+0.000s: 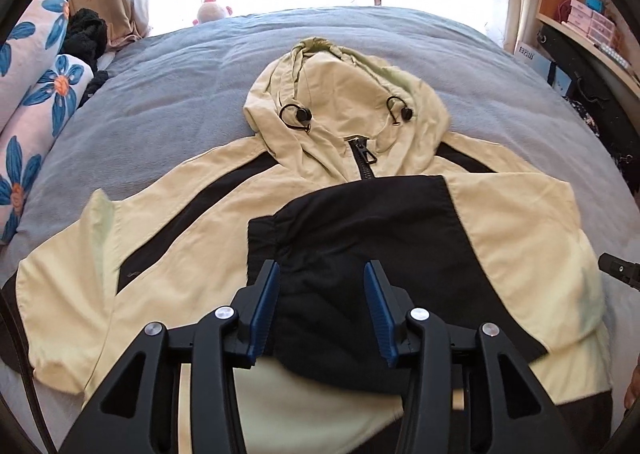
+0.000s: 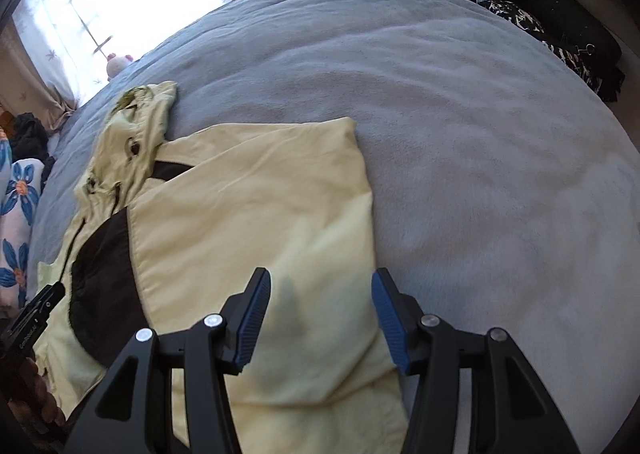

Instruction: Fold large clothes

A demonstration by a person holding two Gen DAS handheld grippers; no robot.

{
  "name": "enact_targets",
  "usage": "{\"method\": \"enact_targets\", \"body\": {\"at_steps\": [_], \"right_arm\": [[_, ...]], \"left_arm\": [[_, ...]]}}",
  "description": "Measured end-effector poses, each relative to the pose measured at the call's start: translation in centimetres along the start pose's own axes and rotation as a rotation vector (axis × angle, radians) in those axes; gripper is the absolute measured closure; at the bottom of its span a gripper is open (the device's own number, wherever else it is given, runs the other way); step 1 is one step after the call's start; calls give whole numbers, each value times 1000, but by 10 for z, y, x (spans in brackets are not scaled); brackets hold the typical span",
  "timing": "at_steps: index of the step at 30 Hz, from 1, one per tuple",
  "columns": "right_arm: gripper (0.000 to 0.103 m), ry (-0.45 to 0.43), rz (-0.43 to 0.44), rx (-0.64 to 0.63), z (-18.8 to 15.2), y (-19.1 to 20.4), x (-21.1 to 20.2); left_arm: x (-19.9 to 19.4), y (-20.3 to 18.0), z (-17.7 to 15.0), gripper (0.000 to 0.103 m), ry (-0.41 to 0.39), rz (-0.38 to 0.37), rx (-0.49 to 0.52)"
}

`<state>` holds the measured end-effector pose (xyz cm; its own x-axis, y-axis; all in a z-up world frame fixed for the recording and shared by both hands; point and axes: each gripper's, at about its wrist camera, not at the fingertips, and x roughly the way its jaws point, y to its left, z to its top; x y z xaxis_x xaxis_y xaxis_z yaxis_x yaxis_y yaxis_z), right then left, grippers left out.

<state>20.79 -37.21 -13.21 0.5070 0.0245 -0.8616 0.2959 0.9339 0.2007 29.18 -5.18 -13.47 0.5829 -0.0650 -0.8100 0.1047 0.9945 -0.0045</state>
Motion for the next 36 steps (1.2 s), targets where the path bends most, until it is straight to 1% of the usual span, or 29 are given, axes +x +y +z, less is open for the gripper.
{"method": "enact_targets", "body": {"at_steps": [8,14,16,24,25,28,31,36], "right_arm": [[50,-24,16,-56,-38,23,-46],[50,-49,32,-82,-69,36,-77],[50,-59,36,-92,-81,41,-87],[50,-48,46,-133,-118,59,-105],[50,-45,46,-134,-122,61,-107],[50,-39,47,-146,-132,69,-111],[50,-40,44,-172,-140,80,-115],[50,-47,56,-216,-149,106,-121]], "left_arm": [[-57,0,-27,59,-5,-18,10],[-100,-4,-56,57,-17,-37,10],[-112,-6,-66,53,-28,-48,19],[-155,-12,-100,51,-79,-32,72],[-159,-11,-103,49,-84,-32,75],[-171,-5,-113,45,-93,-34,76],[-179,6,-122,45,-91,-23,71],[-189,40,-133,45,-84,-15,20]]}}
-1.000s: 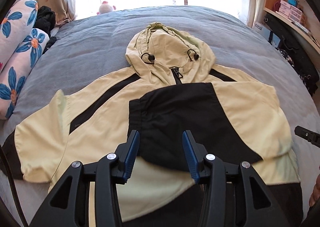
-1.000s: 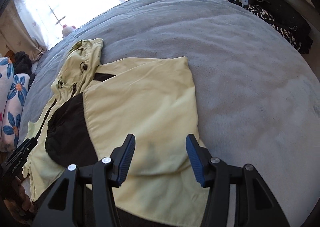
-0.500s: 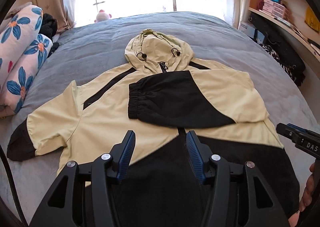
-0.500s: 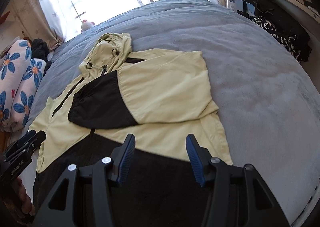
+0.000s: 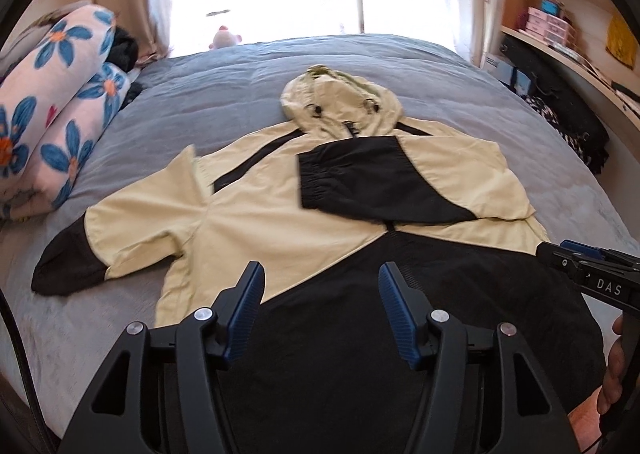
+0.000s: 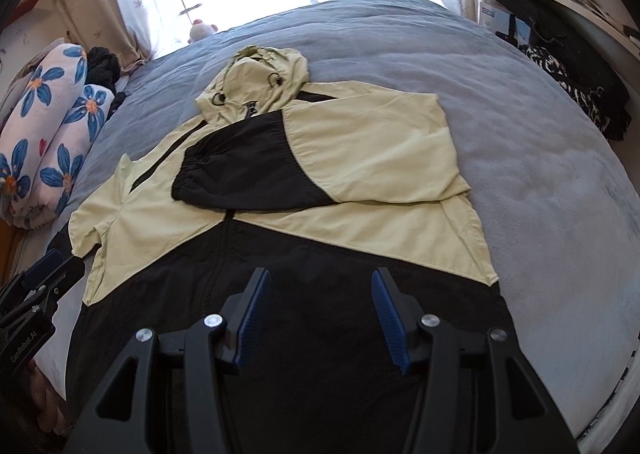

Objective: Fold large clothes
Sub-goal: 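Move the left tool to the other black sleeve cuff and grasp it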

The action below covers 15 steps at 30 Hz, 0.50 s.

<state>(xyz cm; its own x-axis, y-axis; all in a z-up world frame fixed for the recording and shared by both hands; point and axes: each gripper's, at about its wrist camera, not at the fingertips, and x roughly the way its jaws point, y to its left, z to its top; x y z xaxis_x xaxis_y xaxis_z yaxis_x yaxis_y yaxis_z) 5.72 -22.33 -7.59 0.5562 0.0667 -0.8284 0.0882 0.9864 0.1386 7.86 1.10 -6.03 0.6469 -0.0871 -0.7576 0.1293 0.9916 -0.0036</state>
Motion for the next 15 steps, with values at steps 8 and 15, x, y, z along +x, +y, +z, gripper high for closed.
{"method": "enact_targets", "body": {"at_steps": [8,15], "right_arm": [[50,-34,33,-99,0,64,4],[50,-48,74,-205,1,130,23]], "left_arm": [[-5,83,-26,44,37,75,-110],[2,165,-52,44,70,106,-234]]}}
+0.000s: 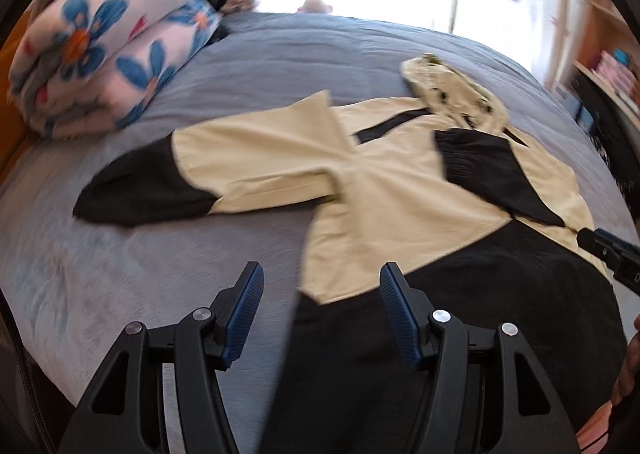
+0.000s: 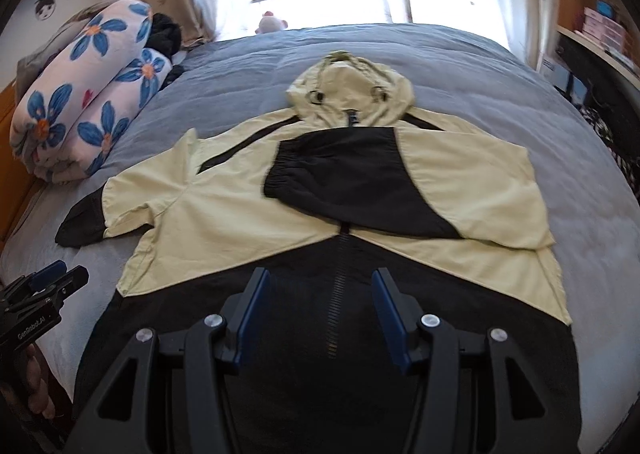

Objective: Fold large clothes
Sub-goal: 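Move the left tool to the other black sleeve cuff and grasp it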

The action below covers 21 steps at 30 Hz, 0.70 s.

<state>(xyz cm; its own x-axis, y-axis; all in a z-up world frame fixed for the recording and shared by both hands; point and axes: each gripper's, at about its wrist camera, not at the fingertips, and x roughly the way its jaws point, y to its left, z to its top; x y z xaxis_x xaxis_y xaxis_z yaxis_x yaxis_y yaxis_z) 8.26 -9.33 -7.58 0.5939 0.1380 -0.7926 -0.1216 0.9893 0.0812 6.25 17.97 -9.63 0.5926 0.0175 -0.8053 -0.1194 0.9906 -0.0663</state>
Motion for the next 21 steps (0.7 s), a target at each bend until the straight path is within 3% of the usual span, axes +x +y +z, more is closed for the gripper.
{"method": "enact_targets", "body": {"at_steps": [9,16,21], "right_arm": [[50,11,43,-131,18,90,52],[50,50,75,-153,35,148,103],[50,67,85,-146,44,171,128]], "left_arm": [[40,111,3,44,34,-45,-199],[82,194,16,44,47,-203,-342],[121,250,22,44,56,-263,-469]]}}
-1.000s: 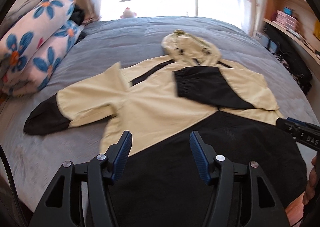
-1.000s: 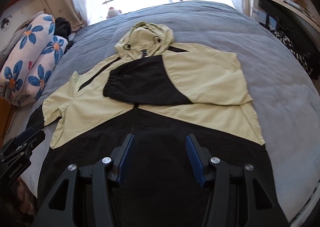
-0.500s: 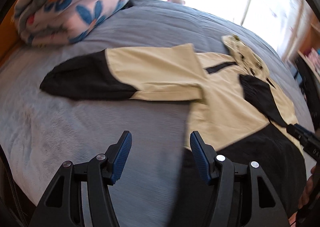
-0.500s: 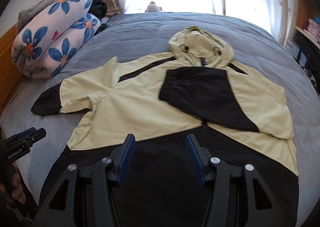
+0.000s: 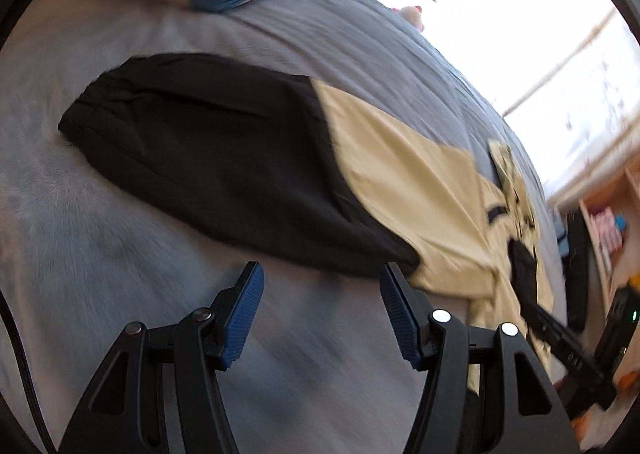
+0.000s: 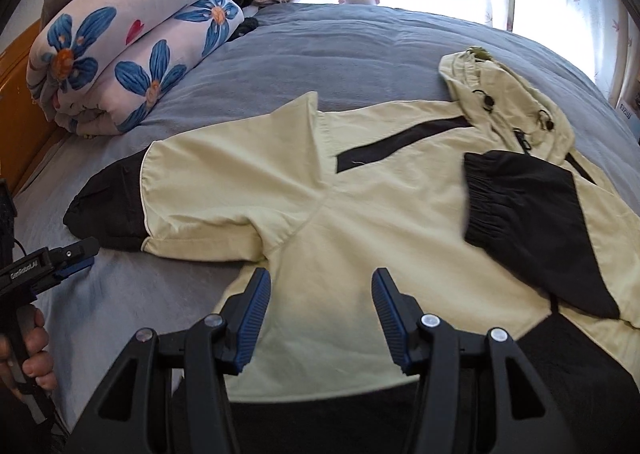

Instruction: Fold large clothes

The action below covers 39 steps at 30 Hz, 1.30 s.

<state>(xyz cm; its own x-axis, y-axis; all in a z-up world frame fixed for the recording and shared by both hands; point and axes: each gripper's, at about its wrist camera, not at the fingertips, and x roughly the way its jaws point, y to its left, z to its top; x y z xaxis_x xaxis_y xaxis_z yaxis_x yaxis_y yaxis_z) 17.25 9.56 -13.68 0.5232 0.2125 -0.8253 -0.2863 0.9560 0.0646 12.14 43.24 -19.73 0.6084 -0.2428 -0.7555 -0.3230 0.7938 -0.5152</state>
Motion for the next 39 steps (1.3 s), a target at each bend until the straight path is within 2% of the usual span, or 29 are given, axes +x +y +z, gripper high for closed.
{"method": "enact_targets", "body": {"at_steps": [4,6,8,9,10,12,14,15,18,20,22,27,30,32,35,39], "right_arm": [[50,9,0,-6,6,9,15],[50,15,-3,-10,6,12,21],[50,22,-4,-11,6,13,26],[50,27,-4,-10,6,13,28],[50,30,-1,-7,5,13,29],[50,31,4,-3,5,11,29],[50,27,5,-2,2,9,26],[50,25,9,1,1,6,24],[50,18,10,13,-5,-5,14],[50,13,9,26,-9,-16,6],[50,3,-2,40,-13,-29,-2],[50,-49,-59,111,-28,-83,-35],[50,-68,-90,181,-39,-124,-54],[50,-79,-113,229,-48,-150,-66],[50,-86,-153,299,-64,-191,-78],[50,-61,-190,389,-85,-241,-82]], "left_arm": [[14,29,18,45,-3,-73,-67],[18,37,25,45,-9,-92,-83],[22,44,34,49,-28,-99,-103],[24,47,37,61,-33,-87,-109],[25,49,40,77,-36,-71,-115],[28,52,47,96,-47,-23,-142],[28,48,50,99,-63,14,-150],[25,38,50,100,-89,68,-115],[10,-15,47,102,-172,232,66],[-5,-57,44,102,-240,272,189],[-23,-111,38,102,-312,282,326],[-34,-239,7,102,-363,230,615],[-29,-305,-19,102,-346,157,747],[-15,-353,-48,102,-315,94,832],[13,-404,-94,101,-259,27,931],[67,-426,-151,100,-98,-7,1018]]}}
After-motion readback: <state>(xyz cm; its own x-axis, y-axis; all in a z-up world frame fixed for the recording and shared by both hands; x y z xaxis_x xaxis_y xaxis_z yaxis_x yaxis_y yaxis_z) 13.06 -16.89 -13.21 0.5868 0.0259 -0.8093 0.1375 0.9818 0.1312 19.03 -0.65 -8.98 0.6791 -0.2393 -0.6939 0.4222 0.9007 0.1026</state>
